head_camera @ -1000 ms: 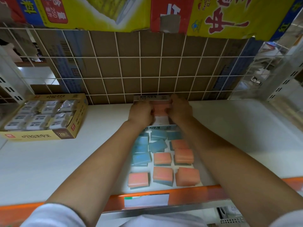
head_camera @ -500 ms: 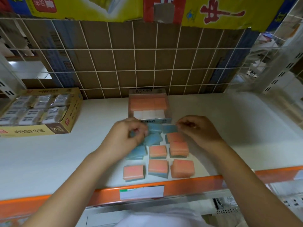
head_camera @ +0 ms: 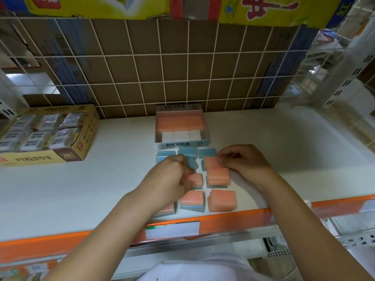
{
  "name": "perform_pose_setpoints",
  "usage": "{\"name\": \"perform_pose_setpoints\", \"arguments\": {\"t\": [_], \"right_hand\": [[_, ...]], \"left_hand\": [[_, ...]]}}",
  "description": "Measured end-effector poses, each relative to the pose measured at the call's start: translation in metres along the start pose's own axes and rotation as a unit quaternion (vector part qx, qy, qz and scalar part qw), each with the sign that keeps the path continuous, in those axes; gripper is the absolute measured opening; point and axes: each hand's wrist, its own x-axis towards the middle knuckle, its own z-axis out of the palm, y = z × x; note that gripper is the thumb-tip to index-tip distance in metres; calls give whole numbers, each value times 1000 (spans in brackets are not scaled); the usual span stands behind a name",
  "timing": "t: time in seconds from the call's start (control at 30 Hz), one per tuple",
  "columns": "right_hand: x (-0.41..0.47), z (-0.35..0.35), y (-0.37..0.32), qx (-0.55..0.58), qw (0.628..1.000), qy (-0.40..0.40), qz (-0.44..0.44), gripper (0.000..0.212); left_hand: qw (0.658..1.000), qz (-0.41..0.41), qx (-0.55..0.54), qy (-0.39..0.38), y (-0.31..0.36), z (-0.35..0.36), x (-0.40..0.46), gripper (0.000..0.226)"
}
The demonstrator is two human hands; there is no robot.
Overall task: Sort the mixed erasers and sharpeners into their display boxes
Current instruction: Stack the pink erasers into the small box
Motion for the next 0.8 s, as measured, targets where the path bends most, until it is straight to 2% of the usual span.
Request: {"name": "perform_pose_setpoints", "arguments": {"t": [0.3,0.47,0.67,0.8], "right_hand": [[3,-1,-3,92,995,26,19,15],[0,-4,-10,115,993,19,18,16],[9,-4,-24,115,993,19,-7,11],[19,-2,-38,109,993,6,-42,10]], "left_hand": [[999,2,-48,14,-2,-5,6,18],[981,-33,-175,75,-6,-10,4,26],[927,-81,-334,148,-25,-23,13,34],[862,-112,-447,213,-35,-29,19,35]]}}
